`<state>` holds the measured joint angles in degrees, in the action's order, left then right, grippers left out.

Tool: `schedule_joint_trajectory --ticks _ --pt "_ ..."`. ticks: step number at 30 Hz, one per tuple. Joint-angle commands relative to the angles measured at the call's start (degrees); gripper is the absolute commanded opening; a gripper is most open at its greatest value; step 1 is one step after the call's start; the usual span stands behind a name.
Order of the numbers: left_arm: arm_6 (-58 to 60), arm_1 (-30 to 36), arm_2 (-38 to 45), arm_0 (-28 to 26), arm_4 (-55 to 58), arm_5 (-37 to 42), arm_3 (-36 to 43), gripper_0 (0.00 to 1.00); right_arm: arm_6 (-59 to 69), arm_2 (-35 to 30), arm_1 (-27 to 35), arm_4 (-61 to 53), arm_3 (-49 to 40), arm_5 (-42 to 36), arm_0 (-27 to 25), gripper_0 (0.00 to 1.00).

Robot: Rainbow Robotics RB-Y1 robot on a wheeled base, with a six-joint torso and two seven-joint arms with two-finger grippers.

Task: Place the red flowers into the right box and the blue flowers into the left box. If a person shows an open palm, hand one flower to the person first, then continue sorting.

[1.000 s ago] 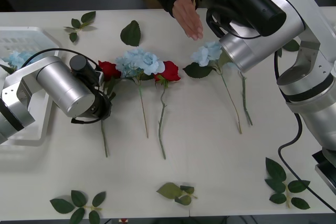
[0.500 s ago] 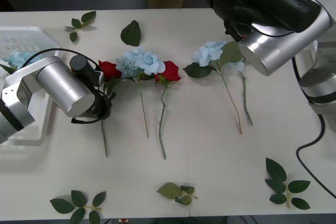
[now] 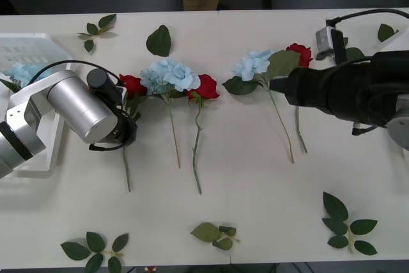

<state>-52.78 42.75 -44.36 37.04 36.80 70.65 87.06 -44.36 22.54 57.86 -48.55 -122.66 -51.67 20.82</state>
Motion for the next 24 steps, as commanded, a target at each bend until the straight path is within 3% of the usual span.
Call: schedule_joint_trajectory --ticks 1,7,8,9,10,11,24 --pt "-0.83 -2.67 1.73 -0.92 -1.47 -2.71 -3.39 0.75 -12.51 -7.51 -4.51 -5.06 2.95 -11.79 0.01 0.75" --pt "-1.1 -3.63 1.73 -0.92 -2.7 -3.68 -4.89 0.76 -32.2 -18.06 -13.74 -9.99 16.22 -20.93 0.1 0.75" --pt "-1.18 -3.63 1.73 -1.1 -2.97 -3.68 -4.89 0.68 -35.27 -20.43 -15.76 -10.78 19.83 -21.2 0.1 0.75" --pt "-1.27 -3.63 1.73 -1.1 -3.05 -3.59 -4.89 0.42 -37.21 -21.75 -17.08 -11.04 22.2 -21.11 0.27 0.75" --pt "-1.36 -3.63 1.73 -1.18 -3.14 -3.59 -4.89 0.05 -39.93 -23.16 -18.75 -10.69 25.28 -20.58 0.54 0.75" --pt "-1.36 -3.72 1.73 -1.18 -3.23 -3.59 -4.89 0.0 -41.42 -23.86 -19.8 -9.9 26.95 -19.79 0.71 0.75" --pt "-1.45 -3.02 1.73 -0.92 -1.91 -3.24 -4.89 0.0 -44.41 -24.21 -33.6 10.58 41.98 -8.98 8.1 0.75"
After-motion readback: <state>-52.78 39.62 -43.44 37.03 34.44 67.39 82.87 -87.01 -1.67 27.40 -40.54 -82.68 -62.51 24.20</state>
